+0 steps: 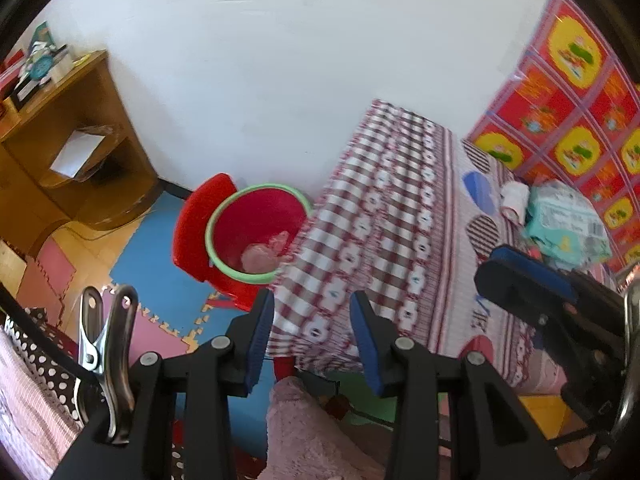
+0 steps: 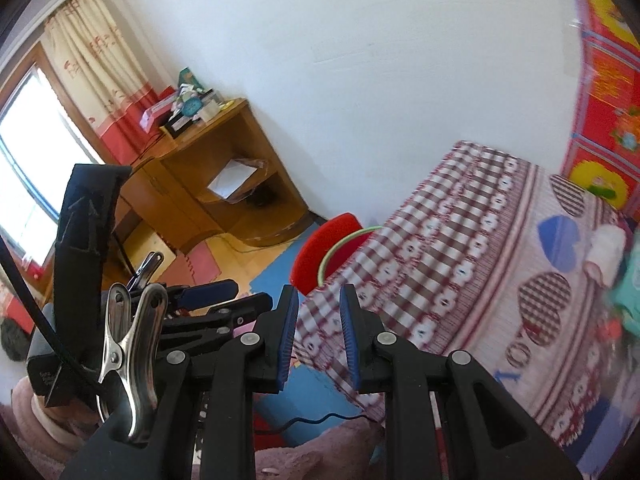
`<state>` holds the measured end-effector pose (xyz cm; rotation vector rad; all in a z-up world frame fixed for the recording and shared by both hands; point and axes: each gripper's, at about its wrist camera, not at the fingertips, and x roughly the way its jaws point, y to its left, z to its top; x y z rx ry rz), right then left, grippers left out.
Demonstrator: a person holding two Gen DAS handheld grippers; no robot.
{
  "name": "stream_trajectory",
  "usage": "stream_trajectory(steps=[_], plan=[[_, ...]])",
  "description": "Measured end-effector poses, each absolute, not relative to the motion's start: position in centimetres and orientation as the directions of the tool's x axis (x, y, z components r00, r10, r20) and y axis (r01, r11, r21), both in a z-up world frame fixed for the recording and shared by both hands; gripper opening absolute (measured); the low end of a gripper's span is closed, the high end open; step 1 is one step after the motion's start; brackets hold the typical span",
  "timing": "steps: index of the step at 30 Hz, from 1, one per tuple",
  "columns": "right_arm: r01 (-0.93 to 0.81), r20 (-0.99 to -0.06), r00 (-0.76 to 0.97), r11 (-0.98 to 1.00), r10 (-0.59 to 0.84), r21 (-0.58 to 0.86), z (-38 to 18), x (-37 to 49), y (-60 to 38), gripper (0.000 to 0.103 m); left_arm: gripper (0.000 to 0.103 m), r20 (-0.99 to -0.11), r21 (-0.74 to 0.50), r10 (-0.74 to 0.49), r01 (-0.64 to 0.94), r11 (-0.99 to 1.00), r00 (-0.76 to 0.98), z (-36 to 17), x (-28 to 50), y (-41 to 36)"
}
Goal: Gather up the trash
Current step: 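Move both tools from the bucket back over the trash pile on the bed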
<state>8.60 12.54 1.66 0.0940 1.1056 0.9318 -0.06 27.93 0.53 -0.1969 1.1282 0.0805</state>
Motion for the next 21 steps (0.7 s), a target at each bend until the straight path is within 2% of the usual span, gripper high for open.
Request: stream_trajectory(steps=[6, 21], plan=[[-0.550, -0.735, 0.163, 0.679, 0.658, 0.486, 1.5, 8.4, 9.7, 0.022, 0.041, -0.904, -0.134, -0.084, -0.091, 0.987, 0.420, 0.7, 0.0, 25.3], [-0.354, -0.790, 0.303, 0.833, 0.533, 0.426, 1.3, 8.2, 5.2, 0.022, 0.041, -0.898, -0.150, -0.226, 0.219, 0.964, 0.378, 1.1, 1.8, 21.1]])
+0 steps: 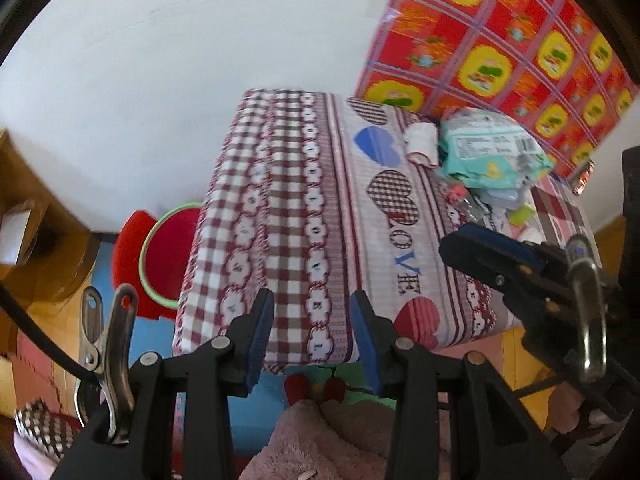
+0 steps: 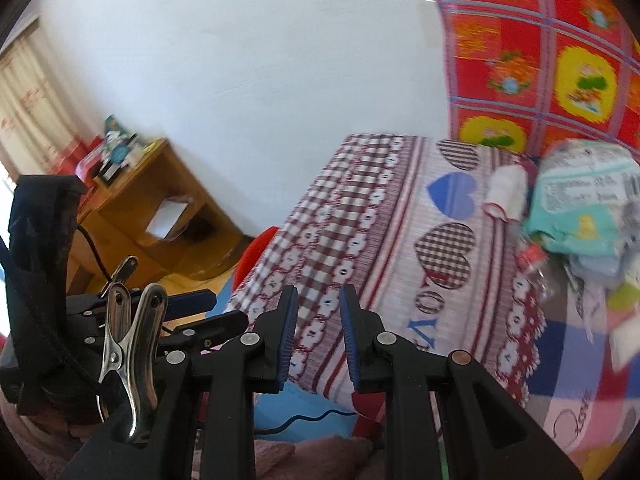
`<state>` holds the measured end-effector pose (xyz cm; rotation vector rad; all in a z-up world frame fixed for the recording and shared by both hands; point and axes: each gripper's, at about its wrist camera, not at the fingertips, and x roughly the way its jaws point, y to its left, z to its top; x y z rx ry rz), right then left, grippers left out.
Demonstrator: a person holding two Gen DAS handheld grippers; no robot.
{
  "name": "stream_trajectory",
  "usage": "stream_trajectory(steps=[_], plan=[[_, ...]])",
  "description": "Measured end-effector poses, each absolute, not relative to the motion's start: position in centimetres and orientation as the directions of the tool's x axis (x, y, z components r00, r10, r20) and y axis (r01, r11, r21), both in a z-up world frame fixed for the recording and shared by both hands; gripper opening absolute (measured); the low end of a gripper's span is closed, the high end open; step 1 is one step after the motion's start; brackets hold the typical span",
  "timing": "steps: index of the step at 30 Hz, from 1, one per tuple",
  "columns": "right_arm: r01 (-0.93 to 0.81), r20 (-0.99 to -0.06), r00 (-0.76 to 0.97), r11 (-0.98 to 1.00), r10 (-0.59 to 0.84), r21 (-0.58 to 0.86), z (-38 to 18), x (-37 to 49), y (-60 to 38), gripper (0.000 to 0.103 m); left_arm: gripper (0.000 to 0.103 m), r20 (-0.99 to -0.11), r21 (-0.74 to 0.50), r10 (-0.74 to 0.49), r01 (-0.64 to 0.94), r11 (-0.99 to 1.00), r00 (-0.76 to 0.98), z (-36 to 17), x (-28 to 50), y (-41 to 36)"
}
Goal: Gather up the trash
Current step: 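Move both tools from the bucket back over the trash pile on the bed, then grasp the clear red-label bottle with the right tool while the left tool grasps the white tissue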
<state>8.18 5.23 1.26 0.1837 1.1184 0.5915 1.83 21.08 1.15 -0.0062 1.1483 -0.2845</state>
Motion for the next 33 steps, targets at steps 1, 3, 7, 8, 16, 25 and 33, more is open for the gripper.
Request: stream_trajectory(steps=[1, 3, 7, 8, 16, 25, 33], plan=[[-0.339, -0.793, 0.313, 0.841, 0.523, 0.421, 1.1, 8.1, 4.9, 0.022, 0.041, -0.899, -0.151, -0.231, 0.232, 0.961, 0.372, 1.1, 1.9, 20.8], [-0.310, -0.802, 0.324, 0.857, 0.502, 0.412, 0.9, 8.1, 4.5, 0.022, 0.041, -0.899, -0.165, -0.252, 0.257, 0.952, 0.358, 1.1, 2.0, 20.3], [-0.255, -0.816, 0.347, 0.884, 0.463, 0.393, 0.7, 8.1, 3.3, 0.022, 0.041, -0.899, -0.157, -0.267, 0.313, 0.937, 0.348, 1.2, 2.4, 19.1], [-0.244, -0.819, 0.352, 0.889, 0.454, 0.388, 0.7, 8.1, 3.0, 0.022, 0.041, -0.898, -0.156, -0.269, 0.321, 0.934, 0.348, 1.2, 2.4, 18.8], [-0.173, -0.847, 0.378, 0.927, 0.374, 0.332, -0.4, 8.6, -0.3, 0.022, 0.041, -0.911, -0.158, -0.255, 0.297, 0.942, 0.325, 0.1, 3.3, 17.8], [-0.154, -0.870, 0.367, 0.944, 0.328, 0.291, -2.5, 11.1, -4.0, 0.025, 0.041, -0.924, -0.149, -0.213, 0.214, 0.965, 0.316, -0.3, 4.2, 16.3], [-0.204, -0.890, 0.346, 0.950, 0.295, 0.236, -4.9, 14.1, -6.2, 0.031, 0.041, -0.925, -0.124, -0.171, 0.155, 0.980, 0.338, -0.2, 5.3, 13.5]])
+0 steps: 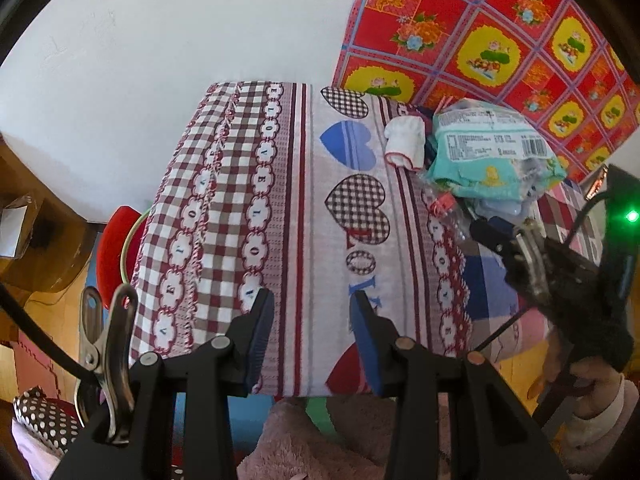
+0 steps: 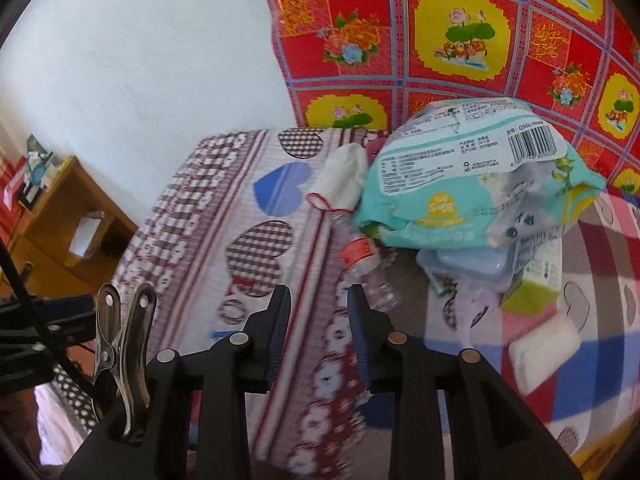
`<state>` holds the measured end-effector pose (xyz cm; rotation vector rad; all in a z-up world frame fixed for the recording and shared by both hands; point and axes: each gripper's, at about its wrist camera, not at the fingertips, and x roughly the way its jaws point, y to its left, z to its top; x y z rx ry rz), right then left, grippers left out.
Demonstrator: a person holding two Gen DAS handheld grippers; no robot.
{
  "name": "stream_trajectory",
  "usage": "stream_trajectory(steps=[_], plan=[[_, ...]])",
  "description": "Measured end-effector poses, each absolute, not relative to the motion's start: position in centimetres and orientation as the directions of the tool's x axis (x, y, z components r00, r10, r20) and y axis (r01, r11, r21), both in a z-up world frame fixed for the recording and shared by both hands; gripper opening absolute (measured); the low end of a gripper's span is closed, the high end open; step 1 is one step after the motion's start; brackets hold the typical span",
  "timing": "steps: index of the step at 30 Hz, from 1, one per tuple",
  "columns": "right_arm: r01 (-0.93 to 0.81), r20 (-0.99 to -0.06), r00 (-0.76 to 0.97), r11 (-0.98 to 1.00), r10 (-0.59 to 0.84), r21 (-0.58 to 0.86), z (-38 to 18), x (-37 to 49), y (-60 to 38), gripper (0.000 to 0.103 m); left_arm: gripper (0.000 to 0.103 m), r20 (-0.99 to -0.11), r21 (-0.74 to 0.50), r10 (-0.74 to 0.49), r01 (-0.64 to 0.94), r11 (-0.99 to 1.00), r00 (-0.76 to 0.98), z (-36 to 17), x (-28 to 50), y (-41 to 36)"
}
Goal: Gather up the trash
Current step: 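Grasp the clear red-label bottle with the right tool while the left tool grasps the white tissue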
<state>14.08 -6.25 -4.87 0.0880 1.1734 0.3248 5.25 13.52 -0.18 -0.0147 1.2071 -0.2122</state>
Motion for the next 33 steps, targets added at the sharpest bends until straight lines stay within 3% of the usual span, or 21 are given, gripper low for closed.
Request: stream_trajectory(steps=[26, 28, 33], plan=[[-0.379, -0.911, 0.225, 0.892, 0.346, 0.245, -10.4, 17.1, -7.5, 0.033, 0.041, -0.917, -0.128, -0.146, 0.074, 0.989, 0.371, -2.6, 13.8, 5.2], [-0.382, -0.907, 0.221, 0.888, 0.358, 0.257, -10.4, 16.9, -7.8, 0.028, 0.041, -0.917, -0.126, -0.145, 0.073, 0.989, 0.371, -2.8, 14.5, 4.8], [-0.403, -0.900, 0.209, 0.872, 0.382, 0.276, -10.1, 16.3, -8.5, 0.028, 0.041, -0.919, -0.125, -0.144, 0.077, 0.989, 0.367, -3.5, 15.9, 3.7]])
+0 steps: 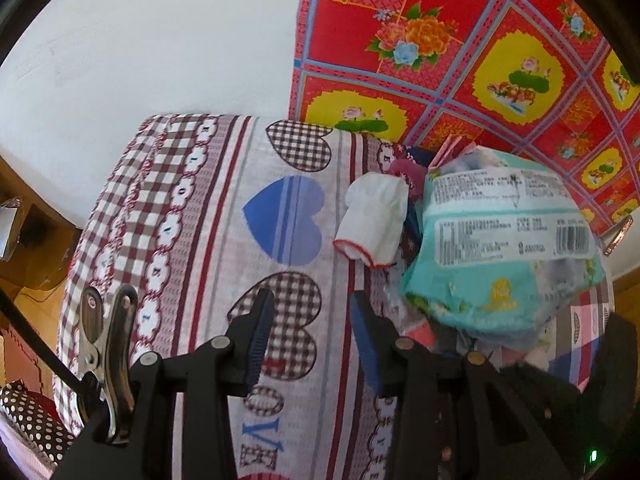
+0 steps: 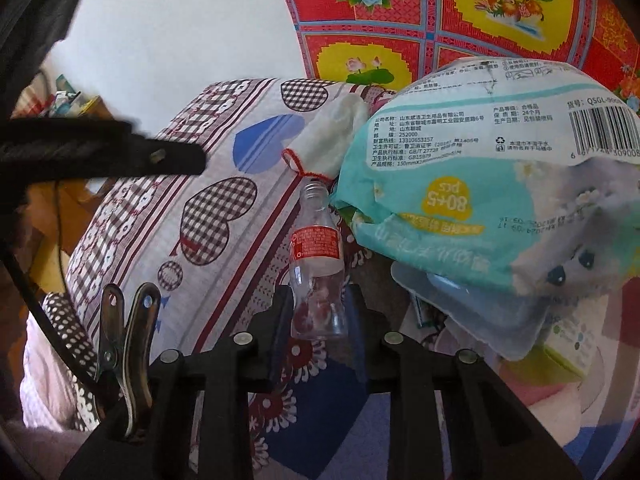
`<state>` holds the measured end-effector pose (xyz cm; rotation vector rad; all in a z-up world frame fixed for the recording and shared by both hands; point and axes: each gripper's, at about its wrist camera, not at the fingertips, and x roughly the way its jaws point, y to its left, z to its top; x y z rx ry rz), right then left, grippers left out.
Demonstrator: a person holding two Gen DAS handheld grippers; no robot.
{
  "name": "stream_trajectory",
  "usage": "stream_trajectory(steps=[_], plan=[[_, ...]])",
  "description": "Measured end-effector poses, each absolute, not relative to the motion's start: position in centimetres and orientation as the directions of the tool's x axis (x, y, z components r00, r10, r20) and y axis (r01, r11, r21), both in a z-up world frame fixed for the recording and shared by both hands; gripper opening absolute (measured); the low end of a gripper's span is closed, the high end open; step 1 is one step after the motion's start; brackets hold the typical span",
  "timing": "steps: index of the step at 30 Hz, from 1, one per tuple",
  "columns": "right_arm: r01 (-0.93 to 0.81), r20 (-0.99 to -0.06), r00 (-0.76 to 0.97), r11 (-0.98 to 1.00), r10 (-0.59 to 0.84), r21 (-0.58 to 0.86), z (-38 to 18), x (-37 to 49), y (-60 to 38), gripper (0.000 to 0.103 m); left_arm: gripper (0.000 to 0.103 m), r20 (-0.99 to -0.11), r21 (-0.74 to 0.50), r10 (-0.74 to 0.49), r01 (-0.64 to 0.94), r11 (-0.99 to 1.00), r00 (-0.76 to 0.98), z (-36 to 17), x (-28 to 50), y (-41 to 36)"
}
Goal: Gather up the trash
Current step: 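Grasp the clear red-label bottle with the right tool while the left tool grasps the white tissue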
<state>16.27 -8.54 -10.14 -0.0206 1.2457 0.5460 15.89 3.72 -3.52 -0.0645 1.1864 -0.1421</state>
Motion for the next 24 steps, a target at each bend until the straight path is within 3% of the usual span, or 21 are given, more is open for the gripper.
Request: stream_trajectory(steps=[24], plan=[[-0.431, -0.889, 0.132, 0.833, 0.439, 0.347, -10.2, 14.4, -10.7, 0.028, 0.045, -0.936, -0.128, -0.156, 0.109, 0.986, 0.315, -8.6, 21.5, -1.8]])
